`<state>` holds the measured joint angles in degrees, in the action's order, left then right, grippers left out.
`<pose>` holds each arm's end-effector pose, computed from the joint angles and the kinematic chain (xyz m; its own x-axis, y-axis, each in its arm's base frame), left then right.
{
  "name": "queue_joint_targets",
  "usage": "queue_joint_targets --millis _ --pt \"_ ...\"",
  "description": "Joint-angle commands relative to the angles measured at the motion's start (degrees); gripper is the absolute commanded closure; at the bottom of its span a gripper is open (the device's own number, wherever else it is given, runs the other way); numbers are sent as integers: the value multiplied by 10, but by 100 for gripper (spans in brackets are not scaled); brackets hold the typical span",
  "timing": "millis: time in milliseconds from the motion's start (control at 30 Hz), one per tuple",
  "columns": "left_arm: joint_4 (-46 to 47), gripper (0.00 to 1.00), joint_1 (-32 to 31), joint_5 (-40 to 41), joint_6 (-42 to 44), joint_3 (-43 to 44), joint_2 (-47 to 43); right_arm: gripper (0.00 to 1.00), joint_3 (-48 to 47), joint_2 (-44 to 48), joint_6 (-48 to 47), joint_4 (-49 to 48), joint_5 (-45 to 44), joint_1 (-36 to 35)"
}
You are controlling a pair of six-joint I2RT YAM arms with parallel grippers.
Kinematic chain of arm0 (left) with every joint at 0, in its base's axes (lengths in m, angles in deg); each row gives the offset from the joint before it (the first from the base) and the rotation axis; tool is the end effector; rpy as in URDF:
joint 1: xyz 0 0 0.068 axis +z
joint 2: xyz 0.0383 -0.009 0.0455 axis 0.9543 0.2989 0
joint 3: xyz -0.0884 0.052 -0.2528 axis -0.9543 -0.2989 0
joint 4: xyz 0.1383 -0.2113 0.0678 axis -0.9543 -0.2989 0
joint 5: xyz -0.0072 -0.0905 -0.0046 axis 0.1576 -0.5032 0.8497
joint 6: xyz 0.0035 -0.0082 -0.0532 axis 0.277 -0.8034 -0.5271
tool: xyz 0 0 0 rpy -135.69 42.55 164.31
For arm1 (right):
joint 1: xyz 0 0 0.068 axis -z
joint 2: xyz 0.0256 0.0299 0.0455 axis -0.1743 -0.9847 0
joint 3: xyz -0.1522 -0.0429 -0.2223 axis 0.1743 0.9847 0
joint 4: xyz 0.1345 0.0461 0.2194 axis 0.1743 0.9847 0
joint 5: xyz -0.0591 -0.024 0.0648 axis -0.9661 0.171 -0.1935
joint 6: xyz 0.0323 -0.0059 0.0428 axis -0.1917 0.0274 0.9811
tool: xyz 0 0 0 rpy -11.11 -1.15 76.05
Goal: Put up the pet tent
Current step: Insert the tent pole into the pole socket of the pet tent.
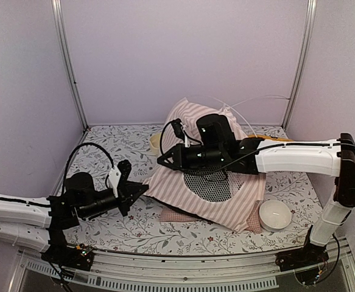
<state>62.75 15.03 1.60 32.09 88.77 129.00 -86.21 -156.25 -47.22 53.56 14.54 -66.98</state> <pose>0.1135 -0.1753 0.2088 -0.1720 0.0748 -0.9823 0.8018 0.5900 -0.0955 0.2162 0.3483 0.2908 -0.7480 -0.0374 -0.6627 -0.6001 0.4647 0.6511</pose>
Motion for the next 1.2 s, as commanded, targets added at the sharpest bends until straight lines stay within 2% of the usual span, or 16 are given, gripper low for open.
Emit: queue_joint_targets --millis 0,333,1167 --pt "4 100 7 -11 -7 -14 5 100 15 45 -13 -28 -40 15" --pt "17 100 27 -24 -31 -29 -1 100 47 60 -18 -71 -1 18" --pt "26 100 41 -50 -42 -30 14 100 88 77 -13 -125 16 18"
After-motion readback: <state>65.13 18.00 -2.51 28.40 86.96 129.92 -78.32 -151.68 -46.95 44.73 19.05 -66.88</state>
